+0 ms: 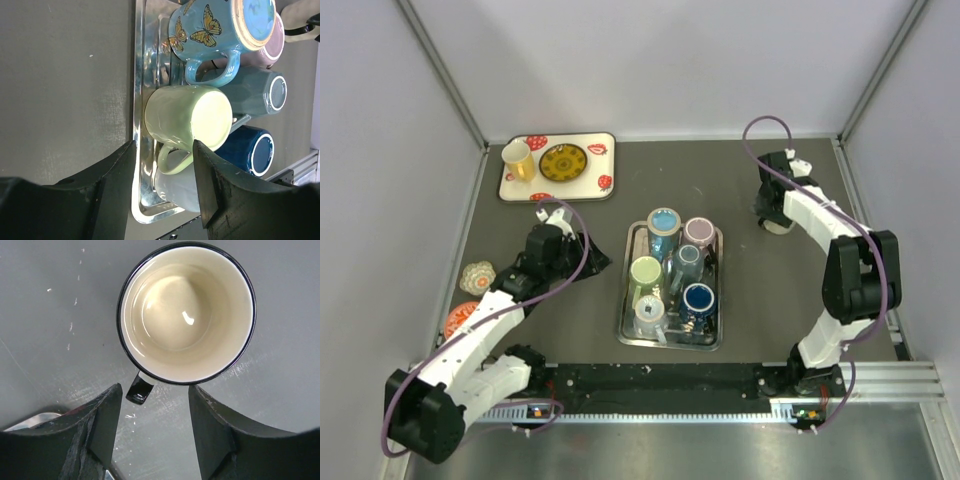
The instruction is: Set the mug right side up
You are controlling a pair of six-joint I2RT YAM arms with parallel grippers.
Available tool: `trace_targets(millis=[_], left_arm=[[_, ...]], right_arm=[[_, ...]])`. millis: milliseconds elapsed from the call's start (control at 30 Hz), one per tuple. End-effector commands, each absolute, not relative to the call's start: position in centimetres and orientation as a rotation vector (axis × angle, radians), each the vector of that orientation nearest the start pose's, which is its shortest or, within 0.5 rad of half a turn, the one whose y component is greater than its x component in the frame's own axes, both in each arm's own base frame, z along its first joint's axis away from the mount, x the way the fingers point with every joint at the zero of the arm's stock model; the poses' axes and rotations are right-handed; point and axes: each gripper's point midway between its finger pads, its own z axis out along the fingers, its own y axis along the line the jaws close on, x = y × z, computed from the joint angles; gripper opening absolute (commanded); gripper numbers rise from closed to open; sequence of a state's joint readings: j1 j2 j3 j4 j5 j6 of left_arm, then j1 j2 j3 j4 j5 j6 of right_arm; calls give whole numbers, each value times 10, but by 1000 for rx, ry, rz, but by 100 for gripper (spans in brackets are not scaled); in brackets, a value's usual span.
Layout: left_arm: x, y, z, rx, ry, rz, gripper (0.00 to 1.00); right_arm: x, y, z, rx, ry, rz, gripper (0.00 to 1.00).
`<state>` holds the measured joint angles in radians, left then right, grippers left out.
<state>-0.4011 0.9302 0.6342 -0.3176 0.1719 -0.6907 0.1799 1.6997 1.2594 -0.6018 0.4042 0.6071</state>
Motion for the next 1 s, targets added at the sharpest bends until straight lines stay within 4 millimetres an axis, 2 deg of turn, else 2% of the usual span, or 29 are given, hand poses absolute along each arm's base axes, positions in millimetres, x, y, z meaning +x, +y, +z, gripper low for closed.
trace_targets(millis=[0,133,400,767,967], left_arm=[[258,-173,167,-214,2216,-824,54],[258,-173,167,-210,2217,-823,54],[257,-174,167,-203,2219,-831,54],[255,-174,168,-196,2216,-839,54],[256,-176,167,-199,2222,-848,54]], right_arm=[[408,17,104,751,2350,-237,53],[406,16,93,793,2375,-234,46],[386,6,86,817,2392,-283,47],[363,-11,105,733,2369,-341,50],[368,2,112,640,2395,-244,57]])
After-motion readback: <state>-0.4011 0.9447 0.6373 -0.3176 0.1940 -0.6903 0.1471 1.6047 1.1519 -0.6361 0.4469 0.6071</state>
